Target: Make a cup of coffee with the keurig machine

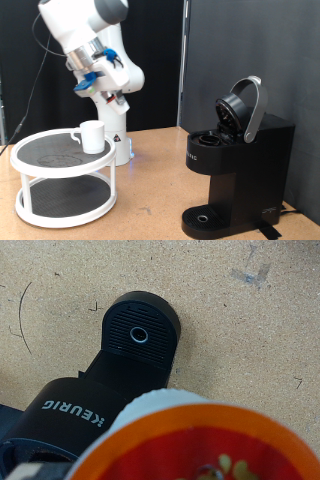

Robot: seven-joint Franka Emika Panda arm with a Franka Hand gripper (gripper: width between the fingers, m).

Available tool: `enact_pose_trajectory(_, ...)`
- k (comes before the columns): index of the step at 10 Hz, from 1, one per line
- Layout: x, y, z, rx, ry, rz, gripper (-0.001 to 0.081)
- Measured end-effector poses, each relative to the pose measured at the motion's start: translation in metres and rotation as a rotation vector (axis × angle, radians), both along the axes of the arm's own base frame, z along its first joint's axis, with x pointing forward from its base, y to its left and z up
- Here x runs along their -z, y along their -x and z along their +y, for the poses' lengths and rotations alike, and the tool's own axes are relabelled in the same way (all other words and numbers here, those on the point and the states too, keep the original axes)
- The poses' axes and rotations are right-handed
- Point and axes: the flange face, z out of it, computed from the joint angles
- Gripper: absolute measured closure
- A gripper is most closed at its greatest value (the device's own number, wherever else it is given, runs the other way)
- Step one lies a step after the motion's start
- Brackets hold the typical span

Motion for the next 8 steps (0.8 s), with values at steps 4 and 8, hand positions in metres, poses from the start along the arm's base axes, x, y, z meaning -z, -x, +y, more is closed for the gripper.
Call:
enact_pose_trajectory(4, -0.01, -0.006, 0.015, -0.03, -0.111, 0.02, 0.044)
enact_pose_trajectory(8, -0.034, -0.042, 0.059, -0.003, -0.212, 0.05, 0.044)
